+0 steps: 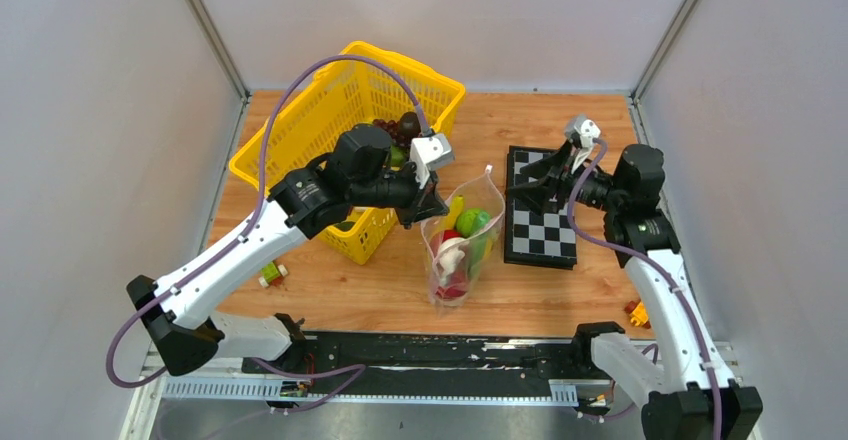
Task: Place the food in the zip-top bag and seal the zipper
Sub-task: Zip the zipper food storage bag at the center of the board.
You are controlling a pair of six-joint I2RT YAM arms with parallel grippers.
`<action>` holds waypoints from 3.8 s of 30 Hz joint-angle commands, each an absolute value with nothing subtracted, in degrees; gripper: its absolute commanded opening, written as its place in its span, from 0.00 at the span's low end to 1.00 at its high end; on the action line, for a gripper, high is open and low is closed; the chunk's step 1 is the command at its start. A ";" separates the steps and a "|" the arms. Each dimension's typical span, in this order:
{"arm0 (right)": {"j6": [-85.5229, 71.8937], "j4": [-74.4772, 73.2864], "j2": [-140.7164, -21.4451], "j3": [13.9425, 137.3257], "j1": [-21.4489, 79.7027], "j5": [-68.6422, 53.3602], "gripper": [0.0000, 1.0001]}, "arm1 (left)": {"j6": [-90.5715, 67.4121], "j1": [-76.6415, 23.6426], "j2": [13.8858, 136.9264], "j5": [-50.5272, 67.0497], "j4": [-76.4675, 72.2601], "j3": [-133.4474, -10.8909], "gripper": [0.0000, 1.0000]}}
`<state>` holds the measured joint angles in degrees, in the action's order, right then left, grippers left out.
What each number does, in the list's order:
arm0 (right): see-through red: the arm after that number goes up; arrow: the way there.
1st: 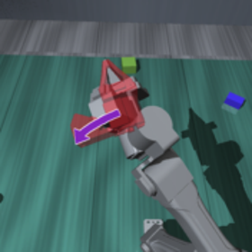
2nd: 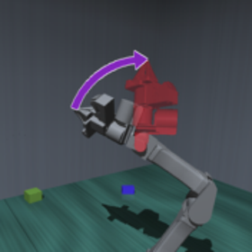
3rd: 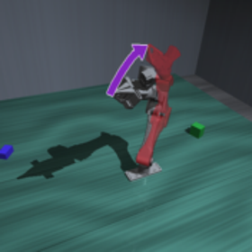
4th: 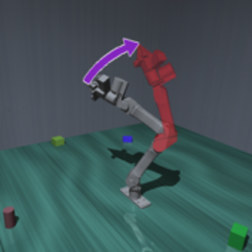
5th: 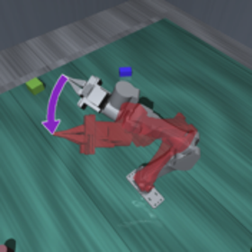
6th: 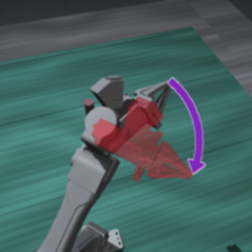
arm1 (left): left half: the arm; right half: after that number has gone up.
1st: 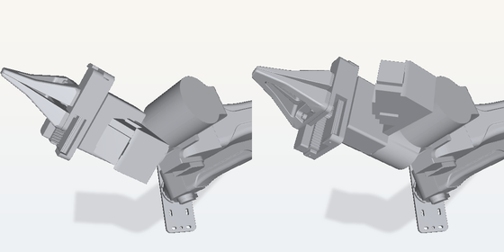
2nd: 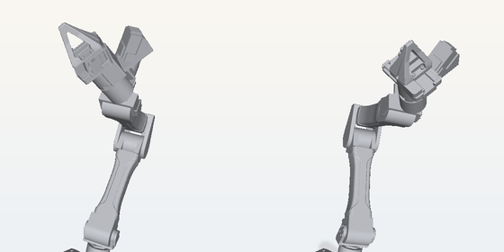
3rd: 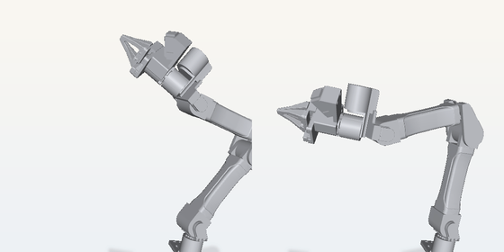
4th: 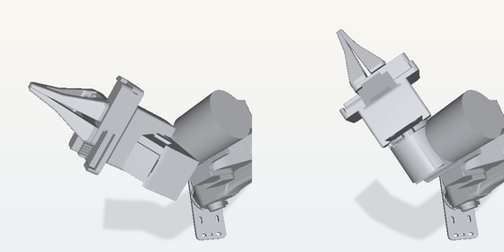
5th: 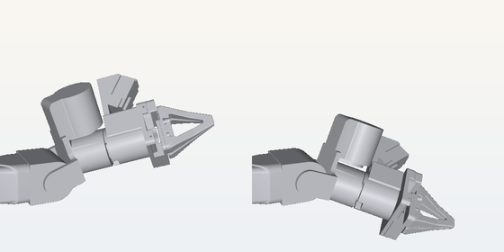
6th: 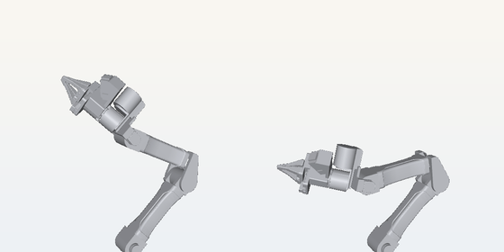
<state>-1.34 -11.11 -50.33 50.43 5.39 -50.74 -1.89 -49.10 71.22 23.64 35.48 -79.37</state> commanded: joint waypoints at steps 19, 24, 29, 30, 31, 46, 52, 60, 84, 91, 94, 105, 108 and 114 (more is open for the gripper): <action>44.22 -27.42 -75.02 67.03 4.37 -90.29 0.82 | 11.12 -49.22 77.19 31.87 42.21 -88.17 0.00; 57.84 -41.22 -81.34 73.98 3.87 -93.00 0.85 | 12.23 -49.27 78.20 32.89 42.47 -88.56 0.00; 59.28 -46.27 -86.47 78.70 4.09 -91.23 0.85 | 14.03 -49.22 79.45 34.28 43.56 -90.49 0.00; 62.11 -49.57 -87.35 80.11 4.32 -91.25 0.85 | 14.29 -49.23 80.00 34.52 43.66 -90.84 0.00; 66.72 -54.73 -88.34 81.52 4.88 -91.65 0.85 | 14.63 -49.22 80.59 34.94 43.74 -91.26 0.00; 105.29 -92.09 -92.31 85.13 8.50 -91.23 0.61 | 16.14 -48.96 82.44 34.87 43.31 -92.75 0.00; 104.85 -92.06 -90.88 83.34 8.46 -92.80 0.49 | 14.94 -48.87 80.75 35.53 40.23 -91.14 0.00; 103.45 -92.04 -91.06 82.89 8.19 -92.92 0.50 | 13.85 -48.78 78.30 35.52 38.23 -88.45 0.00; 101.22 -92.10 -89.45 80.26 2.76 -97.20 0.00 | 13.07 -48.65 76.21 32.71 37.06 -86.21 0.07; 93.88 -92.09 -84.80 79.68 0.56 -97.69 0.00 | 5.51 -45.81 70.45 21.85 31.89 -83.25 0.80; 90.57 -92.12 -82.82 78.53 -1.40 -97.69 0.00 | 2.57 -45.53 67.91 17.36 29.90 -82.53 0.83; 80.73 -92.11 -78.89 78.32 -3.34 -94.61 0.00 | -3.49 -45.53 66.36 15.53 26.09 -80.23 0.87; 78.52 -92.11 -78.44 78.76 -3.34 -93.24 0.00 | -5.55 -45.53 65.85 16.21 22.85 -79.16 0.87; 78.08 -92.01 -76.40 78.62 -2.87 -92.27 0.00 | -5.45 -50.91 70.66 16.86 21.15 -84.52 0.86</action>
<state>79.75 -90.00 -79.70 77.30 -3.07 -86.56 -4.73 -47.07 67.81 16.97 25.41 -79.53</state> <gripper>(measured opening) 0.010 0.858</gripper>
